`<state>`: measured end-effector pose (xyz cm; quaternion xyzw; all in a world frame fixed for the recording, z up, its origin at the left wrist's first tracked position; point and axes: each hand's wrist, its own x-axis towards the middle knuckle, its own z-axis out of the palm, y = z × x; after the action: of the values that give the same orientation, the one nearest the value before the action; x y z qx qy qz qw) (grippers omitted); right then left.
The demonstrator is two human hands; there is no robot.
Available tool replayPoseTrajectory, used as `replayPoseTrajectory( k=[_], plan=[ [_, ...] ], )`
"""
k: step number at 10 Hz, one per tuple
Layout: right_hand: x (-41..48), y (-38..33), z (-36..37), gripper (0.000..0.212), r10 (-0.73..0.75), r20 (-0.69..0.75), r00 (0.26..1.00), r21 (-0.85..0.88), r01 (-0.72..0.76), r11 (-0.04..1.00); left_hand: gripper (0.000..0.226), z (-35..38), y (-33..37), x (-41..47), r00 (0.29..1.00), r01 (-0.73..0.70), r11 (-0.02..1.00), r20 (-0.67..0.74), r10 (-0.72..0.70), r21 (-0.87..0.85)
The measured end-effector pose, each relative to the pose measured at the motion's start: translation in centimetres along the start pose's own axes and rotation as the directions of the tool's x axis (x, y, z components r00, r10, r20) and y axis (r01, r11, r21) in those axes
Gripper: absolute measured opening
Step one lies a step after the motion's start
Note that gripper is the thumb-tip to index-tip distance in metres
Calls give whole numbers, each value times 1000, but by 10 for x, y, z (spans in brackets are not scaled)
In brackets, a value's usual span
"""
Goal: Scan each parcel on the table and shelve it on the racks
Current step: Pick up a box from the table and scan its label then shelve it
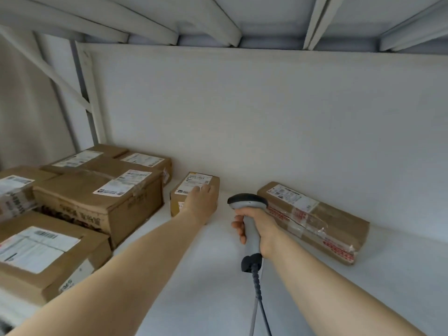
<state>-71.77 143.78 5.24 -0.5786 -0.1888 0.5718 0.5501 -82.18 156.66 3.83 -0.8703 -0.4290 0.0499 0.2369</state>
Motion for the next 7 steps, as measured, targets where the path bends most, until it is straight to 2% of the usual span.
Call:
replayPoseTrajectory(
  k=[1, 3, 7],
  plan=[
    [11, -2, -3, 15, 5, -31, 999, -17, -6, 1000, 51, 10, -13, 16, 1000, -17, 998, 8, 17, 59],
    [22, -2, -1, 12, -14, -37, 999, -24, 13, 1000, 51, 24, -27, 31, 994, 52, 992, 89, -63, 119],
    [24, 1, 5, 13, -20, -43, 999, -25, 19, 1000, 48, 36, -48, 34, 964, 170, 983, 196, -182, 73]
  ],
)
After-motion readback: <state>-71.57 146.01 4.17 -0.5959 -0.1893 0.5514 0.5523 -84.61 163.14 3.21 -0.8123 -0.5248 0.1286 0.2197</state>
